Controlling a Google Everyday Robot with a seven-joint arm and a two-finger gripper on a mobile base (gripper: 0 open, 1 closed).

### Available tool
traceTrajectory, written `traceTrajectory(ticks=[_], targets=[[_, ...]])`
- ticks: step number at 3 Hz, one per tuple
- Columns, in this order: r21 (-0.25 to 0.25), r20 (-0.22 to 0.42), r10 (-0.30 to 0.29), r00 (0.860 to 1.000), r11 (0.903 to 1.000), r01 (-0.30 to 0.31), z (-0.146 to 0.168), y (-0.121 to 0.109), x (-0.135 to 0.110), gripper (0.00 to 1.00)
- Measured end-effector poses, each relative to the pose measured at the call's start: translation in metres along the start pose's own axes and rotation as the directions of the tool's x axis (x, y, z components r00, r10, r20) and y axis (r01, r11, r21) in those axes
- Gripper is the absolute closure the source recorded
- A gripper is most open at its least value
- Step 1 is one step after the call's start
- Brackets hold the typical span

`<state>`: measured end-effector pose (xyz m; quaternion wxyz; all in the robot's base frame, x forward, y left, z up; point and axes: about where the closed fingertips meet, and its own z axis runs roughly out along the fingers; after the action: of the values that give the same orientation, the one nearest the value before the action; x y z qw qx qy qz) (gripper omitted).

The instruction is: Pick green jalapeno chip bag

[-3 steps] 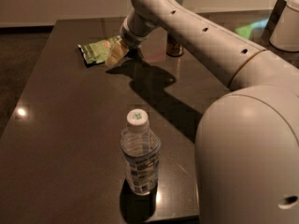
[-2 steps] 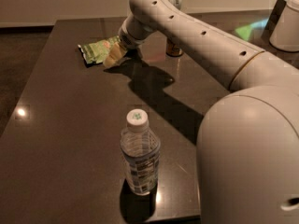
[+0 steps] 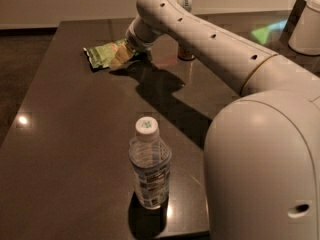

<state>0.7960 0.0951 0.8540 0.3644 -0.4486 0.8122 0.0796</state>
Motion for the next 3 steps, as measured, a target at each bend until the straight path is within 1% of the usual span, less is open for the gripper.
traceTrajectory(ticks=[1,2,3], targets=[[0.003,-0.012,0.019,1.000,0.9998,-0.019,0.0036,-0.0041,0.0017,0.00],[-0.004,-0.029,0.024,0.999,0.9997,-0.024,0.0068,-0.0062,0.0042,0.17],[-0.020,-0.038,0.020,0.999,0.9996,-0.021,0.0076,-0.0073,0.0055,0.40]])
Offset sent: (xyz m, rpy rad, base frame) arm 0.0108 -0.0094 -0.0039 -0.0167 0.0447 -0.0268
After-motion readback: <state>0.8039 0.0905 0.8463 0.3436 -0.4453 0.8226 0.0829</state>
